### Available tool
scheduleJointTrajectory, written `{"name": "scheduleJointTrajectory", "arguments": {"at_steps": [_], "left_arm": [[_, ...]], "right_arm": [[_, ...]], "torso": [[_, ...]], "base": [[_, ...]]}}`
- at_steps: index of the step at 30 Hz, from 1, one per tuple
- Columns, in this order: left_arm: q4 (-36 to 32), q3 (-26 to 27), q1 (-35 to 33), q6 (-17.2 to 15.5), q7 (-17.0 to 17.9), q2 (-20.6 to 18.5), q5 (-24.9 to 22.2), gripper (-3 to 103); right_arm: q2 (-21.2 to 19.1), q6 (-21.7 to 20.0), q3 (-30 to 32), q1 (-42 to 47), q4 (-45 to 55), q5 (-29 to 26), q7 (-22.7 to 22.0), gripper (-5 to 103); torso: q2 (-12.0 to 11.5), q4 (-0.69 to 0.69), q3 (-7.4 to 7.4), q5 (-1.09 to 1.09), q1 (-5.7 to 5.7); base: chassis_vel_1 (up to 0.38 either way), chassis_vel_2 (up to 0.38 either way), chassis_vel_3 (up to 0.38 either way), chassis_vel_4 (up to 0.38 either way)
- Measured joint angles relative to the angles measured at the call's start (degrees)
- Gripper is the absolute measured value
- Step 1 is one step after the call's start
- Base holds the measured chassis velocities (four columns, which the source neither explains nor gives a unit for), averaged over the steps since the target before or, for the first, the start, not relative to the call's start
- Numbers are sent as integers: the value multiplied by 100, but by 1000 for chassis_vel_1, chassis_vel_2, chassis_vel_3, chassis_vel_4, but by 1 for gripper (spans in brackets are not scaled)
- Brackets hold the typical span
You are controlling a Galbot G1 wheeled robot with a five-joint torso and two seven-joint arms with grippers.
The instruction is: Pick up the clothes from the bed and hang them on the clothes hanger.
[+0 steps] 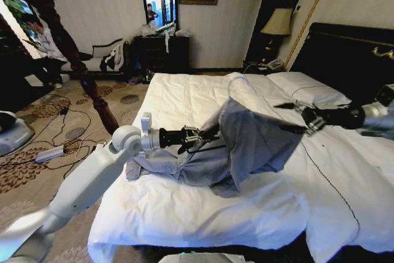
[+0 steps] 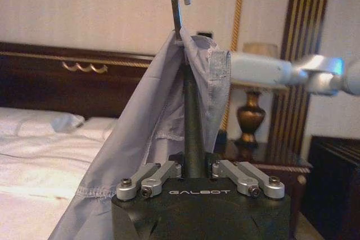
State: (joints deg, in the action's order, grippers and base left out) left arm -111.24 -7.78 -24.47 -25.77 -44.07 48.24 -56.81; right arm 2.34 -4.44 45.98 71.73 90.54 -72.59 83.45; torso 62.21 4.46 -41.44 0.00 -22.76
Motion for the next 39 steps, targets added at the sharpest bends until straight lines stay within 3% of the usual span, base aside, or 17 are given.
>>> {"name": "scheduleJointTrajectory", "arguments": {"at_steps": [9,17,21,23,26,27,32,34,36,39], "left_arm": [[-15,-353,272,-19,-1,-29,-13,17],[29,-500,455,-56,144,79,-119,17],[107,-570,490,-58,164,155,-121,17],[120,-579,499,-58,164,164,-122,17],[204,-666,583,-58,164,221,-130,17],[204,-666,583,-58,164,221,-130,17],[285,-770,651,-45,164,331,-130,17],[291,-779,657,-42,164,340,-130,17],[317,-802,681,-26,164,369,-128,17],[331,-805,698,-13,162,375,-128,17]], "right_arm": [[197,-130,-40,51,237,326,377,100],[327,-103,-121,151,333,539,-169,101],[372,-79,-145,153,257,669,-202,79],[374,-77,-146,152,252,672,-205,79],[376,-66,-152,144,240,678,-225,63],[376,-66,-152,144,240,678,-225,63],[378,-36,-152,148,243,706,-221,41],[378,-29,-152,148,244,708,-221,41],[378,-7,-150,151,257,710,-215,25],[377,-7,-150,154,272,714,-209,20]], "torso": [[0,-1,-1,-1,-1],[0,0,-1,0,-1],[0,0,-1,0,0],[0,0,0,0,0],[0,-1,-1,0,-1],[0,-1,-1,0,-1],[0,0,-1,0,-1],[0,0,-1,0,-1],[0,0,-1,0,0],[0,0,0,0,0]], "base": [[0,0,0,0],[0,0,0,0],[0,0,0,0],[0,0,0,0],[0,0,0,0],[0,0,0,0],[0,0,0,0],[0,0,0,0],[0,0,0,0],[0,0,0,0]]}}
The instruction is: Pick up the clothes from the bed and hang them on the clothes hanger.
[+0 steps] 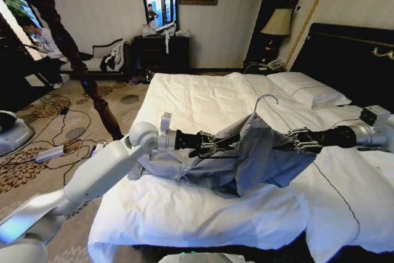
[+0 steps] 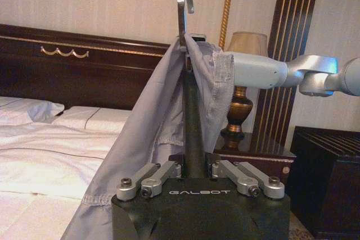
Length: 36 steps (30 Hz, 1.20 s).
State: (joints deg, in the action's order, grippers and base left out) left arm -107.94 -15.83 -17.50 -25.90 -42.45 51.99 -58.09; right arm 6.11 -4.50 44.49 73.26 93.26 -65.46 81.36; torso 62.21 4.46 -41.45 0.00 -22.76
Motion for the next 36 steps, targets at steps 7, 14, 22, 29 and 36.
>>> {"name": "scheduleJointTrajectory", "arguments": {"at_steps": [7,14,22,29,36], "left_arm": [[50,-29,93,75,-24,-2,0,17],[145,-34,168,199,-40,75,21,17],[242,-56,186,371,-49,142,43,16],[316,-51,188,407,-76,151,62,16],[357,-18,221,426,-61,141,61,17]], "right_arm": [[-2,1,2,4,35,36,-41,17],[20,57,-4,7,25,76,-73,17],[73,76,-5,15,38,79,-112,17],[95,83,-5,20,64,41,-125,17],[113,84,-5,19,68,20,-119,16]], "torso": [[0,0,0,0,0],[1,0,0,0,0],[1,0,0,0,0],[1,0,0,0,0],[1,-1,0,0,0]], "base": [[0,0,0,0],[0,0,0,0],[0,0,0,0],[0,0,0,0],[0,0,0,0]]}}
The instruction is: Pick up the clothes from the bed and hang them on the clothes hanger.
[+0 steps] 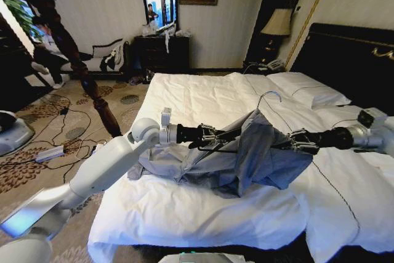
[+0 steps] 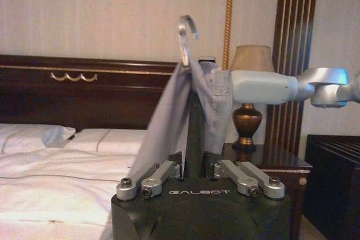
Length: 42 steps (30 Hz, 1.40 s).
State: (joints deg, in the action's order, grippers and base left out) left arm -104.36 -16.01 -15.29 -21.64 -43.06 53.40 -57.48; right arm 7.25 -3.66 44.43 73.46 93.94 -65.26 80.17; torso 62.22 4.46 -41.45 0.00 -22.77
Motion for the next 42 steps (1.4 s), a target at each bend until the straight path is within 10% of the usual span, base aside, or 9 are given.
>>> {"name": "scheduleJointTrajectory", "arguments": {"at_steps": [15,24,32,42], "left_arm": [[-11,415,-30,43,67,107,-65,67],[1448,1585,-682,533,3348,-253,87,100],[54,2258,-3476,1286,2912,-1011,679,100],[-528,2795,-5568,1926,3381,-432,2046,100]], "right_arm": [[58,17,-2,17,-9,43,41,16],[132,75,47,-35,237,-21,-97,16],[164,148,79,-132,405,-38,-199,16],[191,222,83,-136,513,16,-240,16]], "torso": [[0,1,0,1,0],[-2,2,-1,2,-3],[0,1,1,4,3],[0,0,1,1,2]], "base": [[0,0,0,0],[0,0,0,0],[0,0,0,0],[0,0,0,0]]}}
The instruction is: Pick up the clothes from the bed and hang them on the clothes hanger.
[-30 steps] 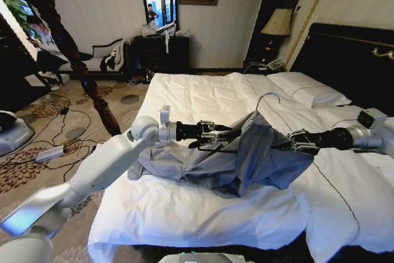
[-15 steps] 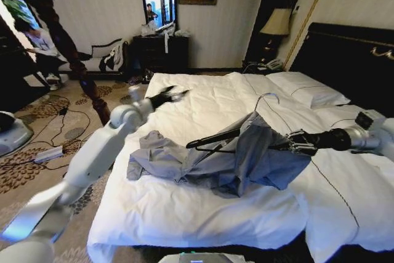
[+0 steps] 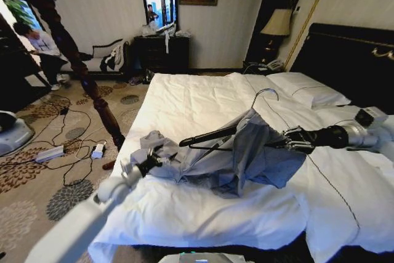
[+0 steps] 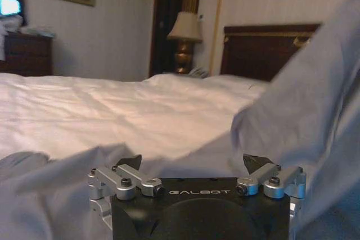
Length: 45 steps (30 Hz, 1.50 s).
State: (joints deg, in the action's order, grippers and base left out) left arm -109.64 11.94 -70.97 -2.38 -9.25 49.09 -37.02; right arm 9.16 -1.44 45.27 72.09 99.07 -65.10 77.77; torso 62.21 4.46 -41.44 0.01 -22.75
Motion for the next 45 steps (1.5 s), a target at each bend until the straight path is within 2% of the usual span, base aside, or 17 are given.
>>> {"name": "scheduleJointTrajectory", "arguments": {"at_steps": [1,2,7,16,23,26,28,29,31,32,35,36,38,39,42,43,45], "left_arm": [[-90,-10,-257,131,198,77,392,100],[-90,-10,-257,131,198,77,392,100],[-366,213,-1044,592,291,298,1485,100],[-303,67,-1218,807,271,607,1992,100],[-256,-88,-1175,894,217,842,2094,103],[-215,-154,-1009,902,194,895,1842,93],[-201,-163,-961,902,179,897,1744,93],[-185,-166,-899,902,145,894,1557,82],[-183,-160,-832,879,56,851,1148,77],[-183,-160,-832,879,56,851,1148,77],[-219,-68,-802,755,-225,669,321,60],[-219,-68,-802,755,-225,669,321,60],[-301,34,-853,595,-480,504,-298,46],[-301,34,-853,595,-480,504,-298,46],[-421,171,-969,395,-959,285,-828,53],[-421,171,-969,395,-959,285,-828,53],[-617,519,-1201,121,-1446,-75,-1239,75]], "right_arm": [[4,17,6,1,12,2,-23,16],[4,17,6,1,12,2,-23,16],[62,74,14,7,21,49,-44,16],[100,116,6,13,27,63,-45,16],[99,127,33,16,64,42,-45,16],[96,136,41,16,78,33,-45,16],[95,137,43,15,92,29,-45,16],[92,138,44,14,115,23,-45,16],[89,139,51,14,151,17,-40,16],[89,139,51,14,151,17,-40,16],[80,144,72,15,178,16,-23,16],[80,144,72,15,178,16,-23,16],[75,150,89,14,182,12,-9,16],[75,150,89,14,182,12,-9,16],[70,158,105,10,185,3,13,16],[70,158,105,10,185,3,13,16],[71,171,115,8,178,1,51,16]], "torso": [[0,1,0,-2,-1],[0,1,0,-2,-1],[0,-2,0,-1,-1],[0,1,-1,-2,-2],[0,0,-1,-1,-2],[0,0,-1,-1,-2],[0,0,-1,-1,-2],[0,0,-1,-1,-2],[0,0,-1,-1,-2],[0,0,-1,-1,-2],[0,0,-1,0,-2],[0,0,-1,0,-2],[0,0,-1,-1,-2],[0,0,-1,-1,-2],[0,0,-1,0,-2],[0,0,-1,0,-2],[0,-2,-1,-1,-2]], "base": [[0,0,0,0],[0,0,0,0],[0,0,0,0],[0,0,0,0],[0,0,0,0],[0,0,0,0],[0,0,0,0],[0,0,0,0],[0,0,0,0],[0,0,0,0],[0,0,0,0],[0,0,0,0],[0,0,0,0],[0,0,0,0],[0,0,0,0],[0,0,0,0],[0,0,0,0]]}}
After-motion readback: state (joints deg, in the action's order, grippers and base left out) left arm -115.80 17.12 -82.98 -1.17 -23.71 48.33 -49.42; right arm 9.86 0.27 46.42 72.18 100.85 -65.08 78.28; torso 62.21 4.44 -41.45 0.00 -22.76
